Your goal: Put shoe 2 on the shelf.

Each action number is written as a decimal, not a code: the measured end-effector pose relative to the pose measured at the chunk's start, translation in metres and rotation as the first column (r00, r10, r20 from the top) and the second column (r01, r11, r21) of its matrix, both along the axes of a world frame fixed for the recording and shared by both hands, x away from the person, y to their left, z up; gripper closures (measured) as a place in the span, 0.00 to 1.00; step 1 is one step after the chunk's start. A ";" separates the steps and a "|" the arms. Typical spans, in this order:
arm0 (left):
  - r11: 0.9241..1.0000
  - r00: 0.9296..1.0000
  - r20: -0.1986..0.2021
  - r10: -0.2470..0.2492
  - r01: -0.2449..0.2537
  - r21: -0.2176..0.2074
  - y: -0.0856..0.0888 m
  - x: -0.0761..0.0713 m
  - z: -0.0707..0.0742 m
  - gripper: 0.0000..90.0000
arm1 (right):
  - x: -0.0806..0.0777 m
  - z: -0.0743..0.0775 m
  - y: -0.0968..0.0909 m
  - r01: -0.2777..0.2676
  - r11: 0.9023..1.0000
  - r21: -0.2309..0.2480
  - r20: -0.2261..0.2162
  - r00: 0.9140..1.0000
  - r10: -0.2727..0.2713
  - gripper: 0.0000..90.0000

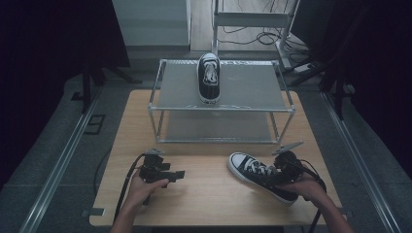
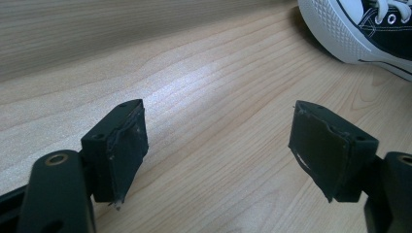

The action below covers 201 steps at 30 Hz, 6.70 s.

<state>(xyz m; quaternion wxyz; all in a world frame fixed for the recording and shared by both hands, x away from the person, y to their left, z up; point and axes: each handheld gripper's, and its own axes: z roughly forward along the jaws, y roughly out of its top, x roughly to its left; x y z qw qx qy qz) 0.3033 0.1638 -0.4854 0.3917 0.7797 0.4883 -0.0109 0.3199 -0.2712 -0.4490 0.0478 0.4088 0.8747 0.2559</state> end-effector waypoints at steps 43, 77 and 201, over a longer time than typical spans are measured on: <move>1.000 1.000 -0.014 0.016 -0.017 -0.013 0.005 0.002 -0.003 0.24 | 0.018 -0.020 0.021 -0.049 0.983 -0.175 -0.170 0.985 0.019 0.15; 0.999 0.999 -0.022 0.025 -0.026 -0.021 0.007 0.000 -0.005 0.25 | 0.007 0.058 0.051 -0.011 0.998 0.055 -0.126 0.992 0.018 0.16; 0.996 0.998 -0.040 0.052 -0.055 -0.076 0.026 0.003 -0.007 0.25 | 0.178 0.188 0.099 0.431 0.890 0.148 -0.132 0.901 -0.414 0.16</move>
